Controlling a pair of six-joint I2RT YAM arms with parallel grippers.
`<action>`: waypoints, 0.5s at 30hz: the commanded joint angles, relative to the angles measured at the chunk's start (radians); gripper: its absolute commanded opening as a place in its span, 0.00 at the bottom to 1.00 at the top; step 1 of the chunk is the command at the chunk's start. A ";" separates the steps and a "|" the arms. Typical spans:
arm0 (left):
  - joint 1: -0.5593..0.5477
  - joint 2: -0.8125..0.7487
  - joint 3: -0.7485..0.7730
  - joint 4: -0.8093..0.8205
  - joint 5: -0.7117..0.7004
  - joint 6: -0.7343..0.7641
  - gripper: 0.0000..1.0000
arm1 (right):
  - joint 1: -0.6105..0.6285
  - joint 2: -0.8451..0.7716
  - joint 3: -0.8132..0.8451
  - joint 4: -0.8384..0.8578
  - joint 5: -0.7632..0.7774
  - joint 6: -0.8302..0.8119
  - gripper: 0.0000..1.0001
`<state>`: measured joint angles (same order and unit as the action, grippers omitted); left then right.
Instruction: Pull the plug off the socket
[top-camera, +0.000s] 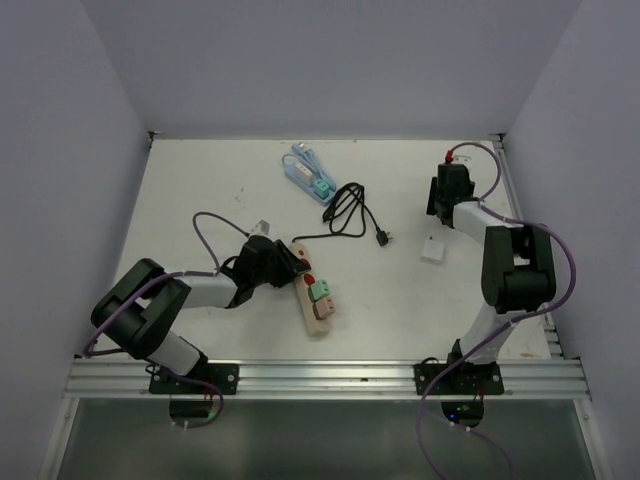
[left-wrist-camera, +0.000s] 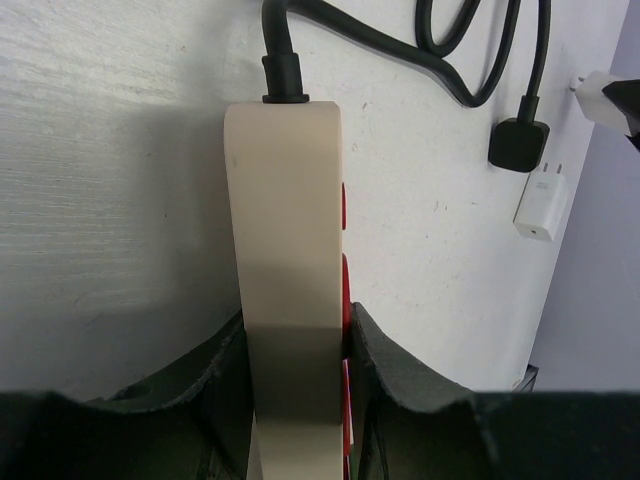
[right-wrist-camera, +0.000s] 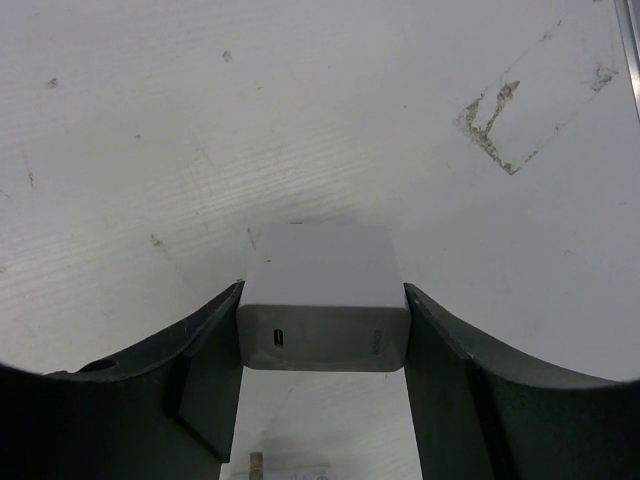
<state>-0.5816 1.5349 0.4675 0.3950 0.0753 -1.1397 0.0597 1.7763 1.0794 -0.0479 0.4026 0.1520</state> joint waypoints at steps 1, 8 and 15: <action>0.014 0.042 -0.066 -0.206 -0.048 0.090 0.00 | -0.006 -0.011 0.040 0.068 -0.039 -0.055 0.11; 0.017 0.053 -0.072 -0.185 -0.035 0.087 0.00 | -0.011 -0.018 -0.022 0.023 -0.068 -0.085 0.46; 0.019 0.044 -0.082 -0.176 -0.035 0.087 0.00 | -0.012 -0.015 -0.049 -0.056 -0.077 -0.100 0.73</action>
<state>-0.5713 1.5368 0.4492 0.4297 0.0959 -1.1400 0.0528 1.7802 1.0492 -0.0586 0.3424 0.0742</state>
